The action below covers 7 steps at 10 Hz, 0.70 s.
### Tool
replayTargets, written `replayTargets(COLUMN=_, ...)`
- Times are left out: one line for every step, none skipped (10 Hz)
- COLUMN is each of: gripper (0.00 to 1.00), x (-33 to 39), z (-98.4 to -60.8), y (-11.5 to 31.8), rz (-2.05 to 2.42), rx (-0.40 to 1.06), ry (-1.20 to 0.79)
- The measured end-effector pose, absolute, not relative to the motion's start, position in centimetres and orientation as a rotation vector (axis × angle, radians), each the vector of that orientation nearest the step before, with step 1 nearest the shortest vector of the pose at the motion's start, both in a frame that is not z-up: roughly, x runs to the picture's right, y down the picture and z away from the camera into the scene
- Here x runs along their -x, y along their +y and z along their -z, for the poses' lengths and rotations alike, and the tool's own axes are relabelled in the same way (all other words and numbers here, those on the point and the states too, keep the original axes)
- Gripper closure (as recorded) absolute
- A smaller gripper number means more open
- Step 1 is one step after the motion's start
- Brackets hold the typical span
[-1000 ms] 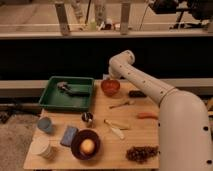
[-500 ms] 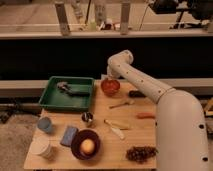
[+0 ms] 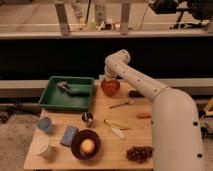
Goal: Place towel in red bowl
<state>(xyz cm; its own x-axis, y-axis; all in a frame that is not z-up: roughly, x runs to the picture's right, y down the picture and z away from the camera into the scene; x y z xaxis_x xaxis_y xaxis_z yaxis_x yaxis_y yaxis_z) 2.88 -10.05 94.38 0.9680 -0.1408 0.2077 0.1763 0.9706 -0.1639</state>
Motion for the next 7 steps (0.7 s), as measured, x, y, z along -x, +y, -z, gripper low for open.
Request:
replayTargets(gripper=0.20, x=-3.09, z=-94.41, y=-10.14, rz=0.157, rx=0.180, ry=-0.193)
replayTargets(gripper=0.20, x=-3.21, z=-94.43, y=-10.27, rz=0.156, rx=0.180, ry=-0.189)
replayTargets(gripper=0.20, x=-3.22, z=-94.41, y=-10.35, rz=0.160, rx=0.180, ry=-0.183)
replayTargets(gripper=0.20, x=-3.02, z=-94.33, y=-10.46, rz=0.173, rx=0.180, ry=-0.175)
replayTargets(gripper=0.20, x=-2.90, z=-94.29, y=-10.51, rz=0.183, rx=0.181, ry=-0.166)
replayTargets(gripper=0.20, x=-2.66, z=-94.26, y=-10.56, rz=0.192, rx=0.181, ry=-0.162)
replayTargets(gripper=0.20, x=-2.57, z=-94.29, y=-10.52, rz=0.193, rx=0.182, ry=-0.163)
